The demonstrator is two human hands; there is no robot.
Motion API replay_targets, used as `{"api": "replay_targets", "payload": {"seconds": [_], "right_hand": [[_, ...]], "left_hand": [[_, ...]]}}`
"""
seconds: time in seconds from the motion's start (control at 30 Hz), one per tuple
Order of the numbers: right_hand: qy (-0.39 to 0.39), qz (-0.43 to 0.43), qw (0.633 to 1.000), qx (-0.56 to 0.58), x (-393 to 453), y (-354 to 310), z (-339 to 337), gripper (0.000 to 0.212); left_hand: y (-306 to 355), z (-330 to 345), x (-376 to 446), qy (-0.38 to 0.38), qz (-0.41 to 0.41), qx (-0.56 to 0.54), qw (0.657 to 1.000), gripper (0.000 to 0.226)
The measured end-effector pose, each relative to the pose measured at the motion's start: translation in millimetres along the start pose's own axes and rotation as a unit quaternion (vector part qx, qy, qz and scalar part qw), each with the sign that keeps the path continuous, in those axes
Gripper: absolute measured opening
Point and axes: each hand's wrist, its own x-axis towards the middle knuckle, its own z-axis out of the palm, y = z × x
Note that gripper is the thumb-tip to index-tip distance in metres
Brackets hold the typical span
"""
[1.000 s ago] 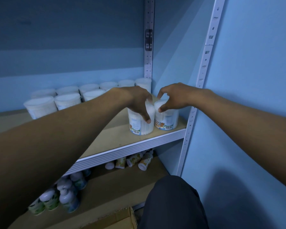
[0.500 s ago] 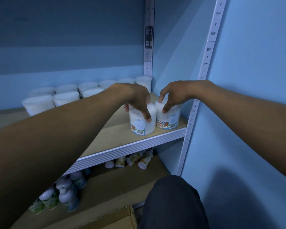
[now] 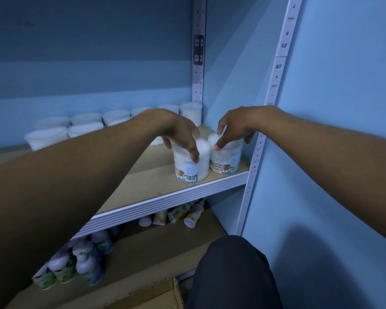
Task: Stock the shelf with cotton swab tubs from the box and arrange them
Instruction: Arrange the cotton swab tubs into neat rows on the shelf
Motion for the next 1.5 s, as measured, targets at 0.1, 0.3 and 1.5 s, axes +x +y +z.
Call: {"api": "replay_targets", "payload": {"seconds": [0.1, 0.3, 1.5], "right_hand": [[-0.009, 0.000, 1.000, 0.019, 0.0, -2.1, -1.0, 0.067], [-0.029, -0.021, 0.999, 0.036, 2.2, -1.3, -3.5, 0.056], [-0.010, -0.035, 0.999, 0.006, 10.1, -4.4, -1.2, 0.053]], "left_hand": [[-1.4, -0.3, -0.7, -0.002, 0.005, -0.029, 1.000, 0.091], [4.6, -2.6, -3.6, -0.022, -0.016, -0.036, 0.999, 0.088], [14.5, 1.1, -3.7, 0.041, -0.023, 0.016, 0.999, 0.091]]}}
